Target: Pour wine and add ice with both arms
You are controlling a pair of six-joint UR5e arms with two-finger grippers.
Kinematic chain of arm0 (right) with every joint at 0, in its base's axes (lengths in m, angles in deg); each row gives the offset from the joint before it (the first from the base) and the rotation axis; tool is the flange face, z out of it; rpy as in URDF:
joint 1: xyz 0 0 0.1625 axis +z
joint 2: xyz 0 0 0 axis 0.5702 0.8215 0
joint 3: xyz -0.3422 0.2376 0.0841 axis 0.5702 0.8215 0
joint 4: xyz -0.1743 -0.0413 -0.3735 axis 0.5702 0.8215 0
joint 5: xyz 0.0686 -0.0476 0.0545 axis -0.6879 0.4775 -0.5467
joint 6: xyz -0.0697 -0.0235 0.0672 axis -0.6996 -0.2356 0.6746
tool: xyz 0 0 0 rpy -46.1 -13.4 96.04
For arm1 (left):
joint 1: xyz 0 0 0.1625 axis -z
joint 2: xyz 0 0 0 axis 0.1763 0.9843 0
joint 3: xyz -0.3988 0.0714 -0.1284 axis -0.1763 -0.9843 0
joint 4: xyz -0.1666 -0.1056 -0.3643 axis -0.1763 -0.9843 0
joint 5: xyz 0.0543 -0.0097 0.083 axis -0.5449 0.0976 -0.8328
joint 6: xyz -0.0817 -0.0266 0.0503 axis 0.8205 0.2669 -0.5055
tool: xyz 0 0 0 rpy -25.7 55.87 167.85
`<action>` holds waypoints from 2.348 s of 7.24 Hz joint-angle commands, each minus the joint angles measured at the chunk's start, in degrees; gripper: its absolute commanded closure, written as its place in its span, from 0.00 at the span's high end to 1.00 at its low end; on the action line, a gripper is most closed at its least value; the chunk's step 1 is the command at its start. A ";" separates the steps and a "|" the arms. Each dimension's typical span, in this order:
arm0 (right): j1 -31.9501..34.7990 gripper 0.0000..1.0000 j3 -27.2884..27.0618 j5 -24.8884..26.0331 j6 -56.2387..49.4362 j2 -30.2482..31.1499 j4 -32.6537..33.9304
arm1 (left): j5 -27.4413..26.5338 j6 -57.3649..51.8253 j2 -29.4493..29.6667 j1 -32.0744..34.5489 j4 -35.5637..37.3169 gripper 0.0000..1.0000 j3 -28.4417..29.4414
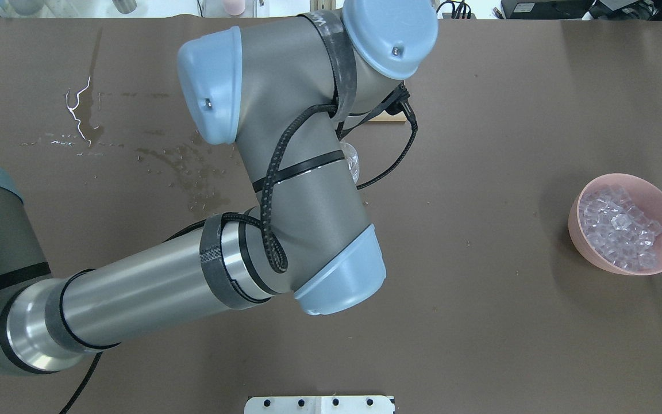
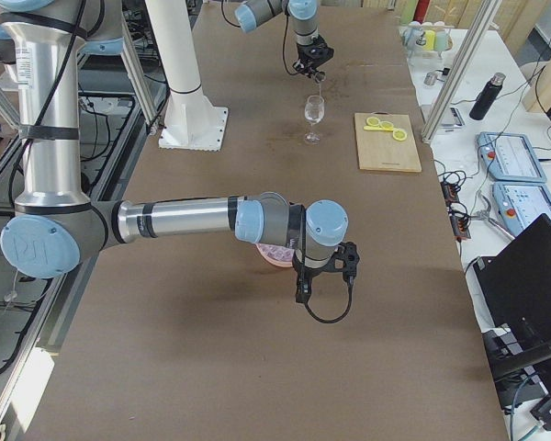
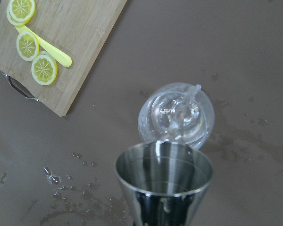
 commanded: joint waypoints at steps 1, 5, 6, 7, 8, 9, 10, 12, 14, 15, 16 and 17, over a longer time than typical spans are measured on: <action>0.00 1.00 0.00 -0.04 0.00 -0.08 0.00 | -0.05 -1.26 -0.79 0.82 0.11 0.00 0.06; 0.00 1.00 -0.09 -0.13 0.00 -0.08 0.00 | 0.21 -0.48 -1.14 0.82 0.12 0.00 -1.24; 0.00 1.00 -0.17 -0.56 0.00 -0.08 0.09 | 0.21 2.05 -5.32 0.91 -1.37 0.00 -7.52; 0.00 1.00 -0.18 -0.66 0.00 -0.17 0.01 | 0.21 3.73 -10.41 1.35 -7.04 0.00 -12.37; 0.00 1.00 -0.26 -0.57 0.09 -0.43 0.09 | 0.21 8.70 -15.51 1.61 -13.97 0.00 -15.64; 0.00 1.00 -0.26 -0.57 0.09 -0.70 0.18 | -0.05 12.41 -19.39 1.79 -20.65 0.00 -17.58; 0.00 1.00 -0.35 -0.57 0.70 -1.05 0.01 | -0.31 16.19 -23.08 2.14 -26.63 0.00 -19.87; 0.00 1.00 -0.79 -0.66 1.23 -1.14 -0.26 | -6.15 24.02 -32.39 2.76 -43.49 0.00 -22.42; 0.00 1.00 -0.88 -0.66 1.32 -1.14 -0.26 | -13.46 26.23 -39.09 3.02 -53.79 0.00 -23.84; 0.00 1.00 -0.79 -0.66 1.32 -1.31 -0.26 | -16.72 28.51 -43.29 3.20 -62.12 0.00 -22.97; 0.00 1.00 -0.62 -0.66 1.41 -1.58 -0.26 | -18.84 30.71 -47.68 3.63 -70.90 0.00 -21.05; -0.09 1.00 -0.53 -0.66 1.49 -2.01 -0.26 | -19.38 33.34 -50.77 4.86 -78.73 0.00 -18.42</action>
